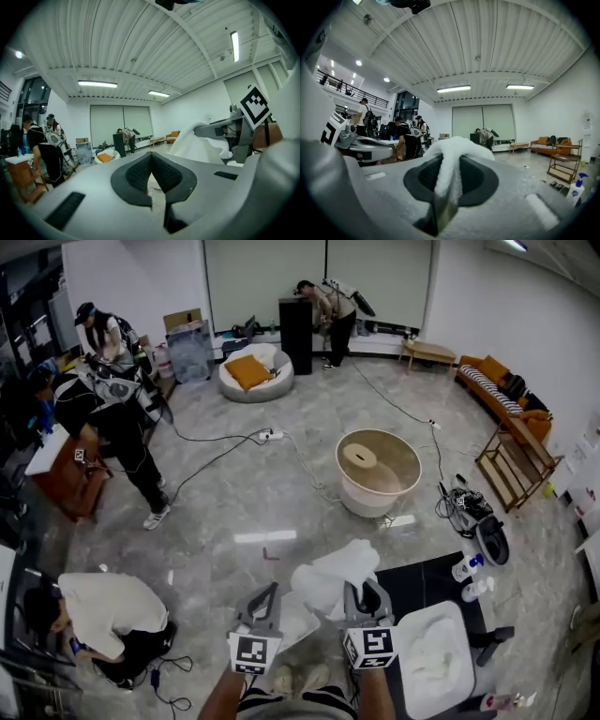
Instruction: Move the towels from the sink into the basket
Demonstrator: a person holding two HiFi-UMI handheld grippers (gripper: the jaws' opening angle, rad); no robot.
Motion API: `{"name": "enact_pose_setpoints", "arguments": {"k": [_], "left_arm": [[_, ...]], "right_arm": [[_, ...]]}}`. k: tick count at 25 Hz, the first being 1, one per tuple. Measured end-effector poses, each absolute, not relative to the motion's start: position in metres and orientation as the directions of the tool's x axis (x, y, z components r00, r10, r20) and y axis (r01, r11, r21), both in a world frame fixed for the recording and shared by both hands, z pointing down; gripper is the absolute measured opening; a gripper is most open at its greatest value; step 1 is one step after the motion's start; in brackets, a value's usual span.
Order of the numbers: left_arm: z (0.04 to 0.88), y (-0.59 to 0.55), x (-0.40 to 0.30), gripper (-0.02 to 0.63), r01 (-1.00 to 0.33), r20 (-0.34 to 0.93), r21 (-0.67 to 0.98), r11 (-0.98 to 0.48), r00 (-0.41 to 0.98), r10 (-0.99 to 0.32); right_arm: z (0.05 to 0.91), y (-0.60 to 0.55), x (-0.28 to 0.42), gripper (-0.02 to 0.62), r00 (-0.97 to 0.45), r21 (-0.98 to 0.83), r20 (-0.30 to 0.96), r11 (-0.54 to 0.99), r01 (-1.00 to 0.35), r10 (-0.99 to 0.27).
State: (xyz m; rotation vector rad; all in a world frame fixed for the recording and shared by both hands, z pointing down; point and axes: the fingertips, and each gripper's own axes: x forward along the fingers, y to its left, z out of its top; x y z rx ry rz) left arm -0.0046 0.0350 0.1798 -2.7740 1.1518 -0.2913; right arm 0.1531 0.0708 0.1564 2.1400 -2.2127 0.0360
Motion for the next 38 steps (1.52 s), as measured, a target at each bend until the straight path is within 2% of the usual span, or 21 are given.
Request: {"name": "enact_pose_setpoints", "arguments": {"k": [12,20,24,38], "left_arm": [[0.231,0.011,-0.084,0.009,-0.808,0.211,-0.111,-0.579,0.550,-0.808],[0.296,-0.002,-0.121,0.009,-0.833,0.279,-0.117,-0.541,0.496,-0.823],[0.325,-0.009,-0.128,0.009,-0.869,0.317,-0.027,-0.494,0.462,-0.829],[0.508,-0.025,-0.149,0.009,-0.886,0.449,0.041,-0.462,0.429,-0.784]], "right_arm": [[0.217,0.020,0.067,0.064,-0.232,-0.003,0.133,0.233,-0.972,-0.964],[0.286,-0.004,0.037,0.064,-0.296,-0.032,0.202,0.296,-0.955,-0.934],[0.329,-0.015,0.028,0.064,-0.318,-0.046,0.235,0.317,-0.947,-0.918],[0.521,-0.036,0.002,0.066,-0.358,-0.082,0.361,0.353,-0.932,-0.861]]}}
